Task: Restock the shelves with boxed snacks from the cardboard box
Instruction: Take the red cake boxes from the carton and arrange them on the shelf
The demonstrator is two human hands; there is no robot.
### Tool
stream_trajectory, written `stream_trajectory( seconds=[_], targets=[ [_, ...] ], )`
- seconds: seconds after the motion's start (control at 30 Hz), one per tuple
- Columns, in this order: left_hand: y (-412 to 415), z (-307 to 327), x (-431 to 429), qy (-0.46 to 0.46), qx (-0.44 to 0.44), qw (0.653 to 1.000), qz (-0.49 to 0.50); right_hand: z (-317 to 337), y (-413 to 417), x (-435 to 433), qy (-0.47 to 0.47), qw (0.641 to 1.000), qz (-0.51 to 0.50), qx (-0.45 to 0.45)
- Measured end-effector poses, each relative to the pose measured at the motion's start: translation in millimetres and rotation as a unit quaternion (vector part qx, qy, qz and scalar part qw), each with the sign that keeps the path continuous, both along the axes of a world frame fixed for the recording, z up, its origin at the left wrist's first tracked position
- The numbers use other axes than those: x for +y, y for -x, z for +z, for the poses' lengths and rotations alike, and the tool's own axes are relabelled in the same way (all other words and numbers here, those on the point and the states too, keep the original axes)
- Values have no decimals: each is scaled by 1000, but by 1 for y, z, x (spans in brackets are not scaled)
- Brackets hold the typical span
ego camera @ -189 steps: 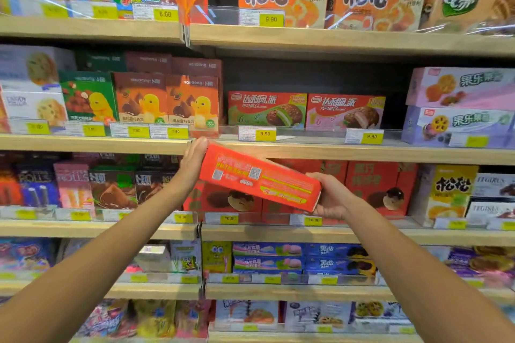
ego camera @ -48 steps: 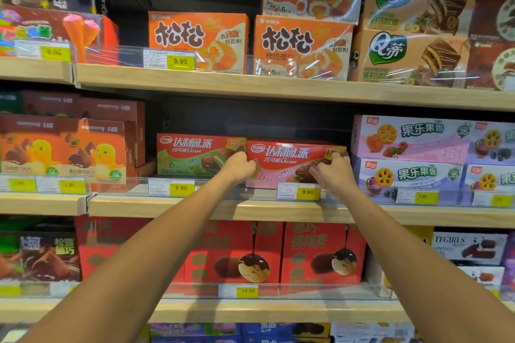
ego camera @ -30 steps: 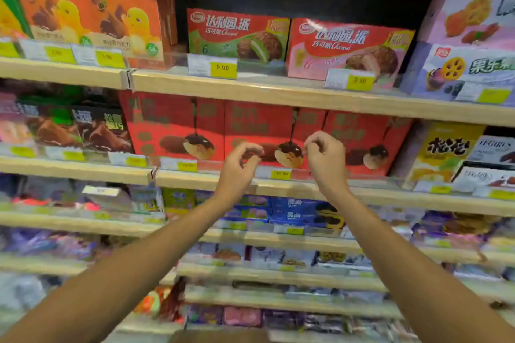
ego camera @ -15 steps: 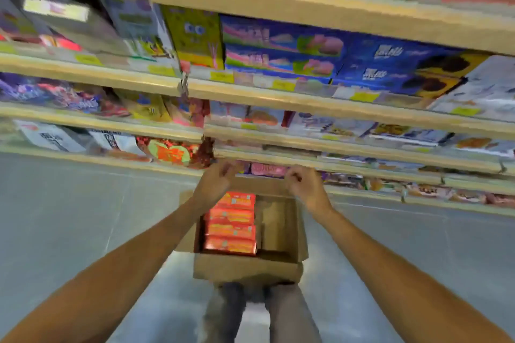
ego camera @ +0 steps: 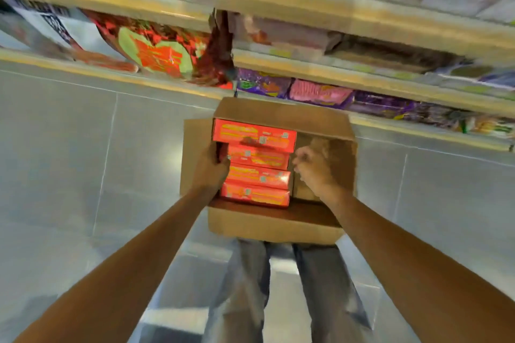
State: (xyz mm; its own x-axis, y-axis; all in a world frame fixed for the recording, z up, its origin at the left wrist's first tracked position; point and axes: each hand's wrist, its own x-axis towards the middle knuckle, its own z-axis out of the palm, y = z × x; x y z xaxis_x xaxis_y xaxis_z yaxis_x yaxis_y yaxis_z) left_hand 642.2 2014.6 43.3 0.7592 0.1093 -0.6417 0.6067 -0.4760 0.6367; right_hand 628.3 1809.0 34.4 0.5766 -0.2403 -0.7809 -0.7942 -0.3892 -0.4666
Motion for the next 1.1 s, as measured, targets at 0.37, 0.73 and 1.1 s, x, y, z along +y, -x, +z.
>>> stream_trajectory(
  seconds=[0.37, 0.73, 1.1],
  targets=[
    [-34, -171, 19, -68, -7, 998, -17, -145, -22, 13, 29, 995, -88, 39],
    [-29, -187, 14, -65, 71, 992, 81, -167, -17, 13, -49, 983, -176, 20],
    [30, -105, -20, 36, 124, 957, 261, -91, 33, -23, 29, 973, -228, 34]
  ],
)
